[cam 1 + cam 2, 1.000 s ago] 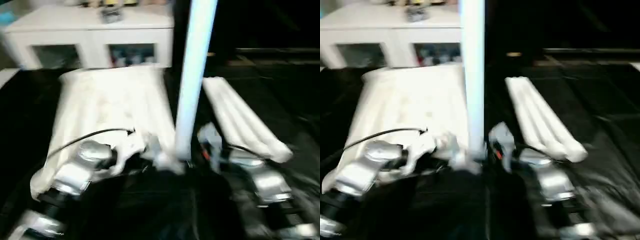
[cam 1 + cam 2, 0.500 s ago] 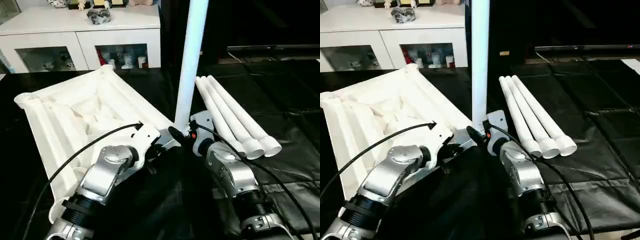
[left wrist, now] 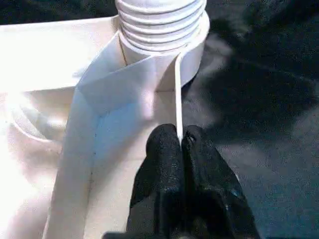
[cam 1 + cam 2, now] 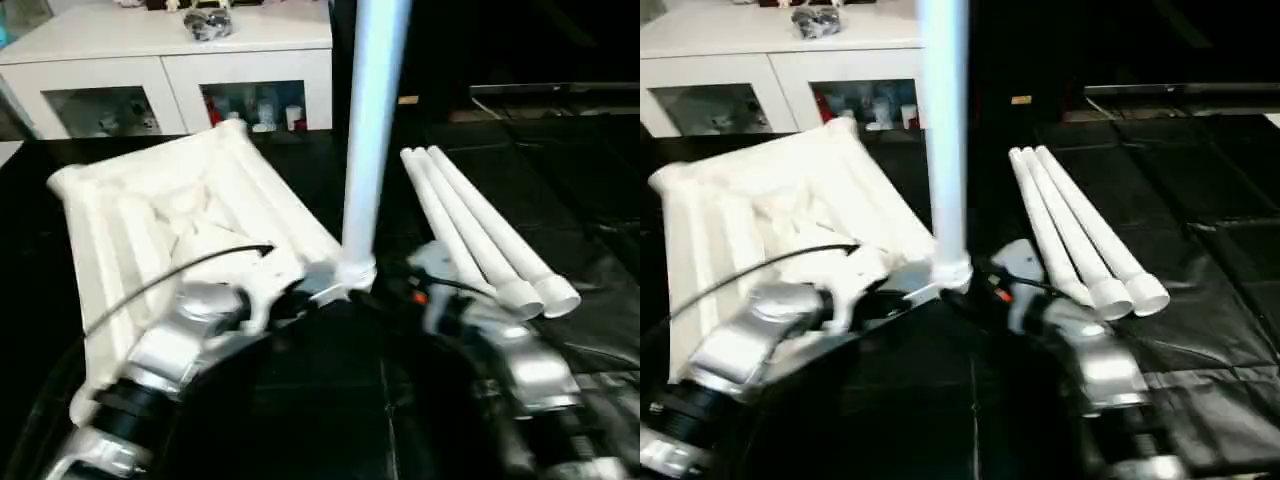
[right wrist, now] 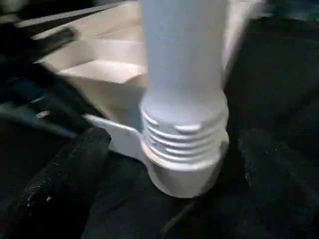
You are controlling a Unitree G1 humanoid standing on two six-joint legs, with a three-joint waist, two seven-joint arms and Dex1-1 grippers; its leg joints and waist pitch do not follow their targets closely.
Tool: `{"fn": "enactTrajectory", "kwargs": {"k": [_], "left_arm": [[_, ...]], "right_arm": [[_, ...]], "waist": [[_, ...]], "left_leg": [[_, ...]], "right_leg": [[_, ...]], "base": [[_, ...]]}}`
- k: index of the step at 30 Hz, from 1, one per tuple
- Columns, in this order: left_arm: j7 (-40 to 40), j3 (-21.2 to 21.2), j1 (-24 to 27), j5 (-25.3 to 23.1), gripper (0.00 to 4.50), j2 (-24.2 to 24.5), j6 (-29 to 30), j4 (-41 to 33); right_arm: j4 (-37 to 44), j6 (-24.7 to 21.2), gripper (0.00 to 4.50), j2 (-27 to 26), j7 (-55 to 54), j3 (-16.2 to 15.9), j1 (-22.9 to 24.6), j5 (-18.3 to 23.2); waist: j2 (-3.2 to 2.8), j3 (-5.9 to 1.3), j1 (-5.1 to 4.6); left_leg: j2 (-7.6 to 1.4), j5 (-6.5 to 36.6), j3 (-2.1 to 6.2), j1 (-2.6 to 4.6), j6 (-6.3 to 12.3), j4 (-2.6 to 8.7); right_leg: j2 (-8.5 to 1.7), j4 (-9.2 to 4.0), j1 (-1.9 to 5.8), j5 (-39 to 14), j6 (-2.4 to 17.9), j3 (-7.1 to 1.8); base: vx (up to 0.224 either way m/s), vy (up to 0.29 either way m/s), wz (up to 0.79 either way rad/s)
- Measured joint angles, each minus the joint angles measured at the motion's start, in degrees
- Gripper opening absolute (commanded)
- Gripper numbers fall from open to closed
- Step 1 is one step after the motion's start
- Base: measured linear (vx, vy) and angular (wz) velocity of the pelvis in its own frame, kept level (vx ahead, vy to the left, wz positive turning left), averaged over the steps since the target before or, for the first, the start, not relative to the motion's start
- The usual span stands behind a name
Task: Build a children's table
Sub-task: Rotate leg to tighten
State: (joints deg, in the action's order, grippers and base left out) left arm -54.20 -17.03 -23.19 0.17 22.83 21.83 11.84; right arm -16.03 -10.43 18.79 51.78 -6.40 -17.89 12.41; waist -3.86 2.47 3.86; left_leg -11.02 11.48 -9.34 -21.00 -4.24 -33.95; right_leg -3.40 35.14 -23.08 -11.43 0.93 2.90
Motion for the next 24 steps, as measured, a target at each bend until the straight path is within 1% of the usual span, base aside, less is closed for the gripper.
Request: {"fn": "enactTrajectory", "kwargs": {"k": [2, 3, 5, 10, 13, 16, 18, 19, 20, 24], "left_arm": [[-2.93, -0.70, -0.05, 0.55, 0.00, 1.52, -2.22, 0.67], [-4.77, -0.86, -0.06, 1.10, 0.00, 2.37, -3.40, 1.21], [-7.41, -0.94, -0.08, 1.50, 0.00, 3.42, -4.99, 2.03], [-12.96, -2.60, -0.59, 2.27, 0.00, 5.33, -8.12, 3.04], [-15.15, -3.68, -0.99, 2.22, 0.00, 6.10, -9.42, 3.13], [-17.43, -4.56, -1.12, 2.18, 0.00, 6.92, -11.10, 3.17], [-18.37, -5.08, -1.19, 2.13, 0.00, 7.40, -11.81, 3.17], [-18.69, -5.28, -1.27, 2.12, 0.00, 7.43, -11.96, 3.17], [-18.94, -5.41, -1.37, 2.12, 0.00, 7.44, -12.09, 3.17], [-19.49, -5.91, -1.42, 2.10, 0.00, 7.72, -12.39, 3.02]], "right_arm": [[0.74, -0.17, 4.42, 3.33, 4.54, -0.87, -0.02, 0.91], [1.12, -0.33, 4.42, 5.32, 7.32, -1.00, -0.02, 1.21], [1.40, -0.39, 4.42, 6.98, 10.27, -1.13, -0.33, 1.43], [1.24, -0.01, 4.42, 8.30, 15.42, -4.06, -1.81, 0.90], [1.18, 0.84, 4.42, 8.85, 17.02, -4.78, -2.66, 0.74], [0.52, 0.84, 4.42, 8.75, 19.80, -6.30, -3.63, 0.79], [-0.24, 0.55, 4.16, 8.16, 20.74, -7.09, -4.53, 0.82], [-0.41, 0.53, 4.16, 7.88, 21.07, -7.42, -4.76, 0.82], [-0.43, 0.50, 3.98, 7.57, 21.39, -7.81, -4.90, 0.82], [-1.05, -0.22, 3.62, 7.25, 22.30, -8.63, -4.94, 0.84]], "waist": [[-0.02, -0.02, 0.50], [-0.04, -0.03, 0.98], [-0.07, -0.05, 1.36], [-0.13, -0.09, 1.84], [-0.13, -0.09, 2.33], [-0.12, -0.09, 2.62], [-0.12, -0.10, 2.74], [-0.12, -0.10, 2.80], [-0.12, -0.10, 2.87], [-0.11, -0.10, 2.87]], "left_leg": [[0.00, -0.01, 0.00, 0.00, 0.01, -0.01], [0.00, -0.01, -0.01, 0.01, 0.02, -0.01], [-0.02, -0.02, -0.01, 0.02, 0.02, -0.02], [-0.03, -0.02, -0.01, 0.01, 0.01, -0.10], [-0.04, -0.02, -0.02, 0.05, 0.00, -0.15], [-0.04, -0.03, -0.03, 0.02, 0.02, -0.17], [-0.05, -0.04, -0.03, 0.02, 0.04, -0.19], [-0.05, -0.04, -0.02, 0.02, 0.05, -0.19], [-0.06, -0.04, -0.03, 0.02, 0.05, -0.22], [-0.07, -0.03, -0.02, 0.02, 0.05, -0.32]], "right_leg": [[-0.01, -0.01, 0.02, 0.00, 0.00, 0.01], [-0.01, 0.00, 0.02, 0.00, 0.00, 0.01], [-0.01, 0.03, 0.03, 0.00, 0.00, 0.04], [-0.03, 0.10, 0.03, 0.00, 0.00, 0.06], [-0.04, 0.11, 0.04, 0.00, 0.00, 0.06], [-0.05, 0.12, 0.02, 0.00, 0.00, 0.06], [-0.05, 0.14, 0.03, 0.00, 0.00, 0.08], [-0.06, 0.15, 0.03, 0.00, 0.00, 0.09], [-0.06, 0.16, 0.03, 0.00, 0.00, 0.10], [-0.09, 0.18, 0.03, 0.00, 0.00, 0.12]], "base": [[0.000, 0.000, 0.00], [0.000, 0.000, 0.00], [0.000, 0.000, 0.00], [0.000, 0.000, 0.00], [0.000, 0.000, 0.00], [0.000, 0.000, 0.00], [0.000, 0.000, 0.00], [0.000, 0.000, 0.00], [0.000, 0.000, 0.00], [0.000, 0.000, 0.00]]}}
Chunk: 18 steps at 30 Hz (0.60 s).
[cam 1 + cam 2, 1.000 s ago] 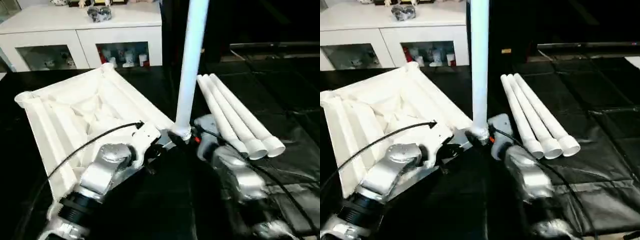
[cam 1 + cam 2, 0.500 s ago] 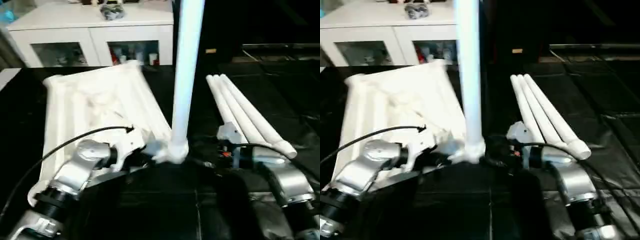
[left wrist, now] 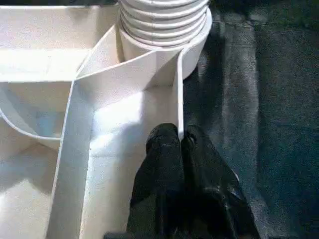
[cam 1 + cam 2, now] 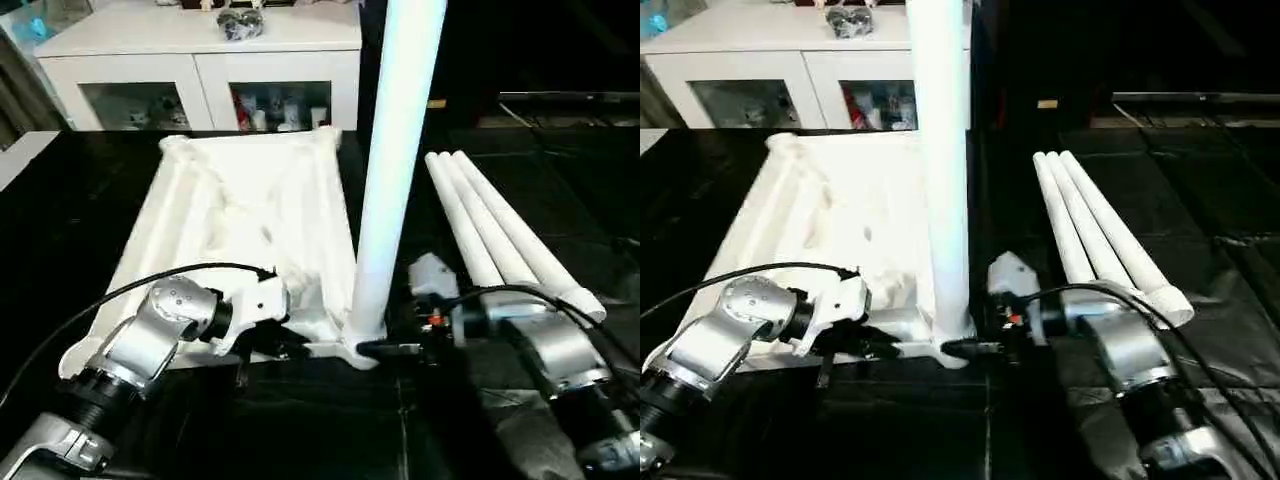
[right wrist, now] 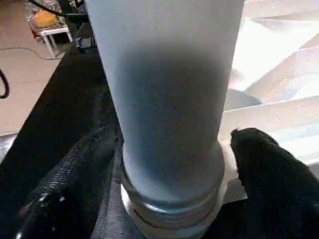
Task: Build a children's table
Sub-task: Rotate leg to tighten
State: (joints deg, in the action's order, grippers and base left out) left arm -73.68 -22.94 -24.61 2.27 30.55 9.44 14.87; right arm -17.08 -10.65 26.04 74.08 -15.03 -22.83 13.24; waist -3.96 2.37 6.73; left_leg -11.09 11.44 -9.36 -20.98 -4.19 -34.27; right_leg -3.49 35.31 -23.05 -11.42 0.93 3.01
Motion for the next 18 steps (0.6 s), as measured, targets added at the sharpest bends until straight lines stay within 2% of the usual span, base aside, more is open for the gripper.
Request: {"fn": "enactTrajectory", "kwargs": {"k": [10, 18], "left_arm": [[-0.19, -0.42, 0.00, -0.21, 0.00, 0.11, -0.63, 0.01], [0.03, -0.23, 0.00, -0.21, 0.00, -0.47, -0.24, 0.15]], "right_arm": [[-1.46, -0.10, 2.79, -0.17, 0.76, -0.12, -0.32, 0.08], [-1.39, -1.27, 2.67, -0.77, 0.41, 0.38, -0.04, 0.35]], "waist": [[-0.01, -0.01, -0.06], [-0.01, -0.01, -0.04]], "left_leg": [[-0.01, 0.01, 0.00, -0.03, -0.02, -0.02], [-0.01, 0.02, 0.00, -0.02, -0.04, -0.04]], "right_leg": [[0.00, 0.04, 0.00, 0.00, 0.00, 0.02], [0.00, 0.06, 0.07, 0.00, 0.00, 0.02]], "base": [[0.000, 0.000, 0.00], [0.000, 0.000, 0.00]]}}
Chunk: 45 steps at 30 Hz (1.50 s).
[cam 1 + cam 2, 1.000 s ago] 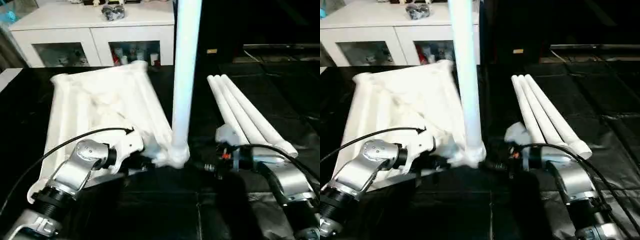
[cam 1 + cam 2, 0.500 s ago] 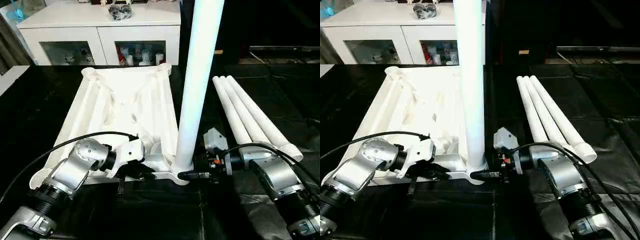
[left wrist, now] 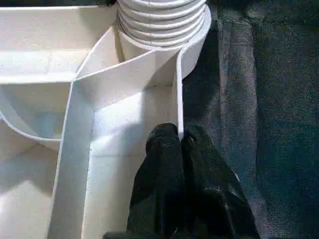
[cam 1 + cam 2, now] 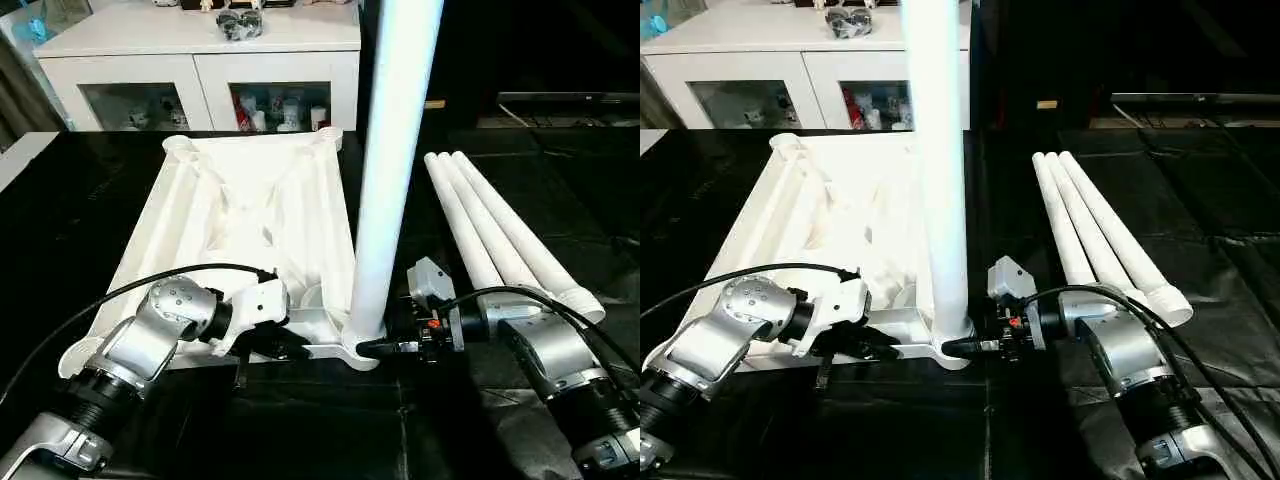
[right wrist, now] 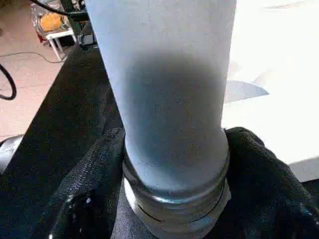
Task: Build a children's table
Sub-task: Rotate leg to tighten
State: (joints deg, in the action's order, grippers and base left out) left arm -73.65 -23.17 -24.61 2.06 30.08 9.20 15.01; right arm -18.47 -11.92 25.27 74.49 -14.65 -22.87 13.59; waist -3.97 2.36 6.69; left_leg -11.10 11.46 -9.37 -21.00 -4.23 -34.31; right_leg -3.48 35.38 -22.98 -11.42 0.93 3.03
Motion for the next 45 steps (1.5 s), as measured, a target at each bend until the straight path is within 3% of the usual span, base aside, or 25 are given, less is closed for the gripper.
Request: {"fn": "enactTrajectory", "kwargs": {"k": [3, 6, 11, 13, 19, 21, 23, 27, 30, 36, 45], "left_arm": [[2.20, 0.86, 0.02, -0.11, 0.00, -1.44, 1.97, 0.02], [7.01, 2.67, 0.01, -0.73, 0.00, -3.56, 5.89, 0.30], [19.73, 6.17, -0.08, -2.34, 0.00, -11.30, 15.30, 0.28], [24.43, 7.22, -0.18, -2.60, 0.00, -14.33, 18.08, 0.16], [32.80, 8.44, -0.18, -3.51, 0.00, -19.44, 22.79, -1.31], [33.24, 8.53, -0.18, -3.72, 0.00, -19.70, 23.40, -1.78], [33.24, 8.61, -0.18, -3.87, 0.00, -19.74, 23.55, -1.97], [32.27, 8.16, -0.42, -3.83, 0.00, -18.26, 23.11, -2.27], [30.27, 7.81, -0.42, -3.01, 0.00, -16.46, 22.15, -2.27], [25.26, 7.27, -0.42, -2.51, 0.00, -12.91, 18.40, -1.10], [13.83, 5.60, -0.43, -1.73, 0.00, -5.18, 8.74, 1.57]], "right_arm": [[1.43, -1.44, 2.66, -1.25, -3.19, 1.67, 1.91, 0.31], [1.48, -2.46, 2.66, -4.52, -11.06, 3.78, 2.90, -0.57], [-1.87, -2.96, 2.66, -14.71, -31.79, 9.12, 2.33, -3.63], [-3.26, -3.13, 2.66, -17.54, -38.23, 10.14, 1.03, -4.96], [-4.52, -3.55, 2.65, -21.14, -47.16, 11.38, -0.82, -7.58], [-4.52, -3.31, 2.65, -21.40, -47.56, 11.38, -0.95, -8.22], [-4.52, -2.87, 3.21, -21.57, -47.73, 11.40, -0.96, -8.62], [-3.94, -2.14, 3.73, -21.19, -46.25, 11.34, -0.30, -8.42], [-2.07, -1.94, 3.82, -19.45, -42.56, 10.81, 1.19, -7.14], [0.55, -1.49, 4.44, -13.87, -33.13, 9.05, 3.34, -5.95], [3.97, -1.38, 4.44, -3.88, -14.93, 5.13, 4.97, -3.01]], "waist": [[-0.05, -0.04, 0.01], [-0.10, -0.08, -0.60], [-0.18, -0.13, -3.28], [-0.19, -0.13, -3.91], [-0.19, -0.14, -4.19], [-0.20, -0.14, -4.20], [-0.22, -0.15, -4.23], [-0.27, -0.16, -4.36], [-0.33, -0.13, -4.19], [-0.40, -0.12, -3.67], [-0.42, -0.09, -2.97]], "left_leg": [[0.00, -0.01, -0.05, 0.04, -0.03, 0.00], [0.00, -0.04, -0.09, 0.11, -0.07, -0.03], [0.02, -0.10, -0.11, 0.40, -0.17, 0.05], [0.04, -0.10, -0.11, 0.47, -0.18, 0.06], [0.05, -0.10, -0.08, 0.38, -0.17, 0.13], [0.05, -0.10, -0.08, 0.34, -0.17, 0.14], [0.04, -0.10, -0.07, 0.29, -0.17, 0.14], [0.04, -0.09, -0.02, 0.14, -0.16, 0.16], [0.04, -0.09, 0.01, 0.03, -0.16, 0.17], [0.04, -0.09, 0.02, 0.00, -0.16, 0.18], [0.01, -0.09, 0.03, -0.04, -0.15, 0.19]], "right_leg": [[-0.02, 0.00, 0.15, 0.01, 0.01, -0.01], [-0.04, 0.06, 0.17, 0.14, 0.07, -0.04], [-0.03, -0.11, 0.21, 0.35, -0.30, -0.09], [-0.03, -0.12, 0.21, 0.35, -0.31, -0.09], [-0.02, -0.22, 0.18, 0.41, -0.35, -0.09], [-0.02, -0.23, 0.15, 0.44, -0.31, -0.09], [-0.01, -0.26, 0.12, 0.54, -0.15, -0.09], [0.00, -0.37, 0.05, 0.55, -0.13, -0.05], [0.00, -0.40, -0.01, 0.54, -0.15, -0.02], [-0.01, -0.41, -0.03, 0.54, -0.15, 0.01], [-0.01, -0.42, -0.05, 0.53, -0.17, 0.04]], "base": [[0.000, 0.000, 0.00], [0.000, 0.000, 0.00], [0.000, 0.000, 0.00], [0.000, 0.000, 0.00], [0.000, 0.000, 0.00], [0.000, 0.000, 0.00], [0.000, 0.000, 0.00], [0.000, 0.000, 0.00], [0.000, 0.000, 0.00], [0.000, 0.000, 0.00], [0.000, 0.000, 0.00]]}}
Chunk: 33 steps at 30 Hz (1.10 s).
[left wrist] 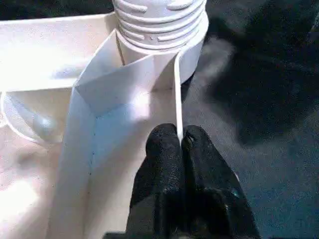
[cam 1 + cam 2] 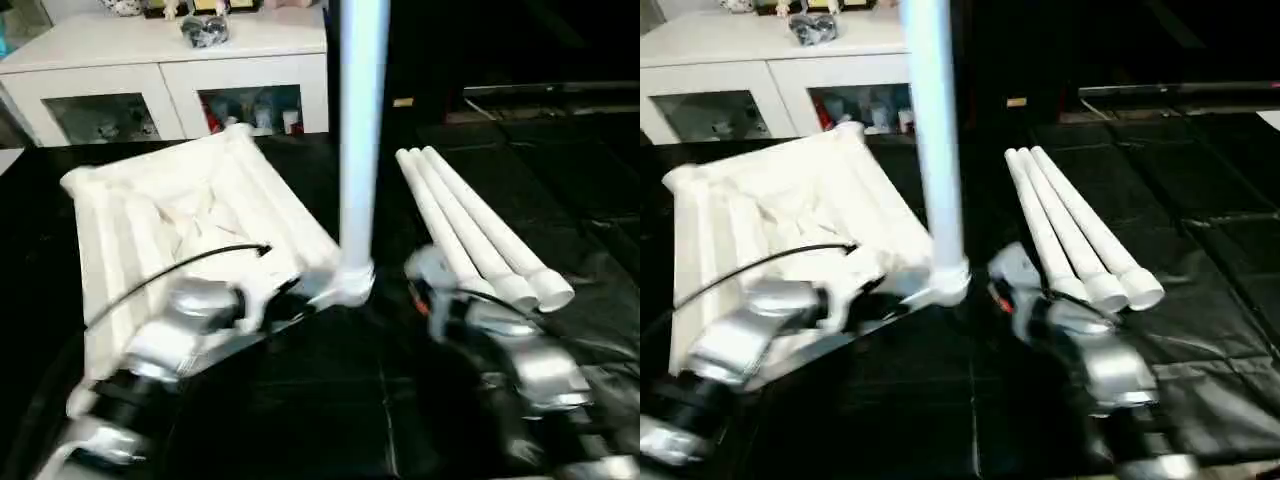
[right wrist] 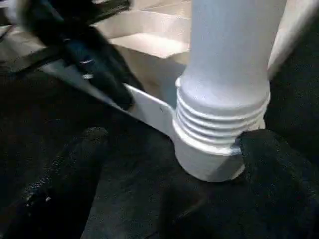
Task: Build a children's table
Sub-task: Rotate leg to tighten
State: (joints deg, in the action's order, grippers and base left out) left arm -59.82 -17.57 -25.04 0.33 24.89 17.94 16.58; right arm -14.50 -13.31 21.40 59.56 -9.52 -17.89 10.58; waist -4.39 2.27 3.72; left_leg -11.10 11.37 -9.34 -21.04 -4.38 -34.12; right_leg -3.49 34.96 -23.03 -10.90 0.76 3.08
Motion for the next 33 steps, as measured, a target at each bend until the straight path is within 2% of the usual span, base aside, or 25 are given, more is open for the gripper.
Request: {"fn": "enactTrajectory", "kwargs": {"k": [6, 12, 17, 18, 22, 24, 27, 33], "left_arm": [[-6.51, -1.45, 0.09, 0.20, 0.00, 2.33, -3.31, 0.07], [-11.51, -3.49, 0.12, 1.29, 0.00, 4.05, -6.44, -0.13], [-13.11, -4.29, 0.21, 1.44, 0.00, 4.13, -7.34, -0.85], [-13.17, -4.42, 0.29, 1.44, 0.00, 4.13, -7.49, -1.04], [-13.35, -4.66, 0.34, 1.44, 0.00, 4.25, -8.02, -1.07], [-13.39, -4.70, 0.34, 1.45, 0.00, 4.29, -8.16, -1.06], [-13.41, -4.74, 0.37, 1.47, 0.00, 4.31, -8.40, -1.07], [-13.47, -4.72, 0.48, 1.50, 0.00, 4.36, -8.55, -1.07]], "right_arm": [[0.17, 0.35, 4.44, 2.92, 5.75, -1.25, -0.94, 0.27], [-1.95, 3.08, 4.44, 2.95, 8.74, -2.80, -4.13, 0.23], [-2.15, 4.10, 4.44, 2.32, 9.60, -3.89, -4.38, 0.19], [-2.19, 4.11, 4.18, 2.27, 9.76, -4.41, -4.39, 0.16], [-2.70, 4.03, 4.04, 2.22, 11.54, -4.66, -4.58, 0.21], [-2.82, 3.89, 3.75, 2.24, 12.23, -4.83, -4.97, 0.30], [-3.75, 3.87, 3.60, 2.38, 12.75, -5.20, -5.42, 0.32], [-3.82, 3.50, 3.00, 2.50, 13.39, -5.62, -5.42, 0.36]], "waist": [[0.02, 0.01, 1.49], [0.07, 0.02, 2.20], [0.09, 0.01, 2.67], [0.09, 0.01, 2.69], [0.10, 0.01, 2.70], [0.11, 0.01, 2.69], [0.13, 0.00, 2.74], [0.14, 0.00, 2.73]], "left_leg": [[0.00, 0.01, -0.04, 0.03, 0.03, -0.01], [-0.02, -0.05, -0.13, 0.05, 0.11, -0.02], [0.00, -0.06, -0.22, 0.04, 0.14, -0.03], [0.00, -0.06, -0.22, 0.04, 0.14, -0.03], [-0.01, -0.07, -0.22, 0.04, 0.14, -0.03], [-0.01, -0.07, -0.23, 0.04, 0.14, -0.03], [-0.01, -0.07, -0.23, 0.03, 0.15, -0.03], [-0.01, -0.07, -0.23, 0.02, 0.15, -0.03]], "right_leg": [[-0.03, -0.01, -0.03, -0.01, 0.00, 0.00], [-0.08, 0.00, -0.07, -0.01, -0.01, 0.01], [-0.16, 0.00, -0.07, -0.01, -0.01, 0.01], [-0.16, 0.01, -0.07, -0.01, -0.01, 0.01], [-0.16, 0.02, -0.07, -0.01, -0.01, 0.01], [-0.16, 0.02, -0.07, -0.02, -0.02, 0.01], [-0.16, 0.02, -0.08, -0.02, -0.03, 0.02], [-0.15, 0.03, -0.08, -0.03, -0.04, 0.02]], "base": [[0.000, 0.000, 0.00], [0.000, 0.000, 0.00], [0.000, 0.000, 0.00], [0.000, 0.000, 0.00], [0.000, 0.000, 0.00], [0.000, 0.000, 0.00], [0.000, 0.000, 0.00], [0.000, 0.000, 0.00]]}}
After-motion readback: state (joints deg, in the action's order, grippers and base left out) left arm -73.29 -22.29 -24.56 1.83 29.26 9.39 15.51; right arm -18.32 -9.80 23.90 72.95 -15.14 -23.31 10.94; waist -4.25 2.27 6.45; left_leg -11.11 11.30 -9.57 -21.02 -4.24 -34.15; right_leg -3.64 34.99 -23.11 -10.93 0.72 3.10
